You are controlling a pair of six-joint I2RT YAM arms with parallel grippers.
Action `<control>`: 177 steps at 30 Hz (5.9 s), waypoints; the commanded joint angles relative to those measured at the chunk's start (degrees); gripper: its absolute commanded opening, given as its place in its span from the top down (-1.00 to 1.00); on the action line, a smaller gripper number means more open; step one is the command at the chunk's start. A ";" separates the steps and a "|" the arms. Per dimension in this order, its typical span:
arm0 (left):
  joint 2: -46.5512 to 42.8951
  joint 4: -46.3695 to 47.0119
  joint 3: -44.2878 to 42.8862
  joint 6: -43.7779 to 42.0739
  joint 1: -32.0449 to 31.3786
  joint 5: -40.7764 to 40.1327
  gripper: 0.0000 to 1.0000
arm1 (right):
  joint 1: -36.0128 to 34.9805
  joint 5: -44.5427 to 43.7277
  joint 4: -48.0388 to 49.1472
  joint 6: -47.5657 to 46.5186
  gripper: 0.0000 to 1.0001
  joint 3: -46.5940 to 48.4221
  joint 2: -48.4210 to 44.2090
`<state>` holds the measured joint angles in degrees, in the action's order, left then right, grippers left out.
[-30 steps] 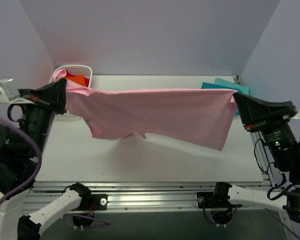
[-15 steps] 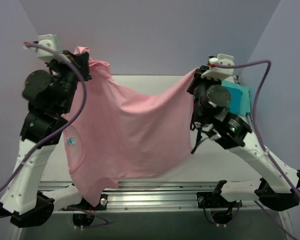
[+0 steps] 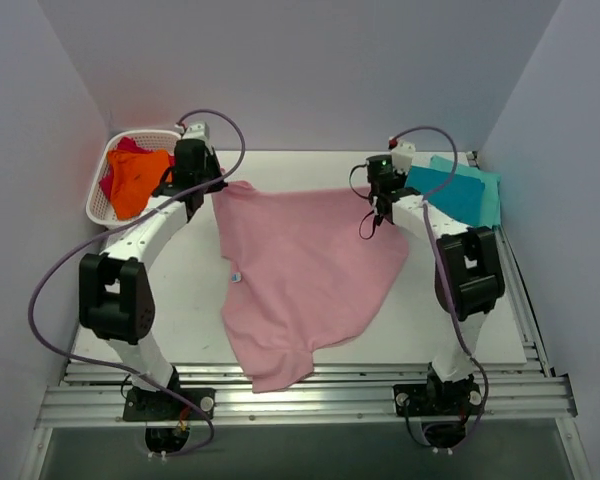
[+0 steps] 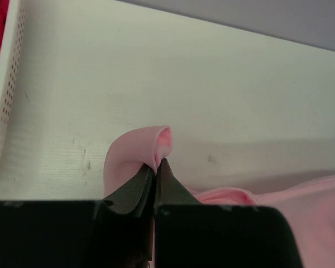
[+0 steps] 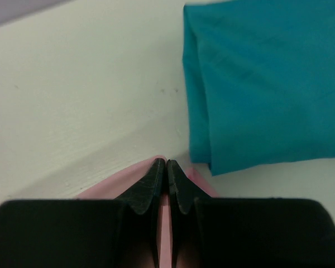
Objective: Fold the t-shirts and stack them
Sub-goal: Flatten out the tshirt
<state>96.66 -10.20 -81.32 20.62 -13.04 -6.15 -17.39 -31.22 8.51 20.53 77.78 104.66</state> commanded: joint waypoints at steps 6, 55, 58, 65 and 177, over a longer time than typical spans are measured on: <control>24.93 3.97 -20.06 -2.16 1.52 1.76 0.95 | 0.51 7.14 1.87 3.73 1.00 17.47 20.74; -60.37 -0.61 -2.09 -9.63 -28.45 4.85 0.95 | -10.83 43.53 23.75 -9.64 1.00 -10.64 -70.13; -58.70 -0.88 -1.74 -10.25 -28.36 -2.07 0.95 | -7.32 36.34 19.01 -9.37 1.00 -8.00 -65.04; -48.77 -1.49 -0.95 -11.57 -28.45 -20.63 0.95 | -6.43 14.02 9.42 -11.92 1.00 -0.79 -45.88; -10.49 36.07 13.41 -0.90 2.17 -8.83 -0.88 | -9.95 -11.65 25.78 4.14 -1.00 -17.30 -16.58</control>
<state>95.07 20.14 -82.39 30.92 -4.01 -3.14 -28.71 -47.07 29.93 23.53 63.16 93.60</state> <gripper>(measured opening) 0.941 0.996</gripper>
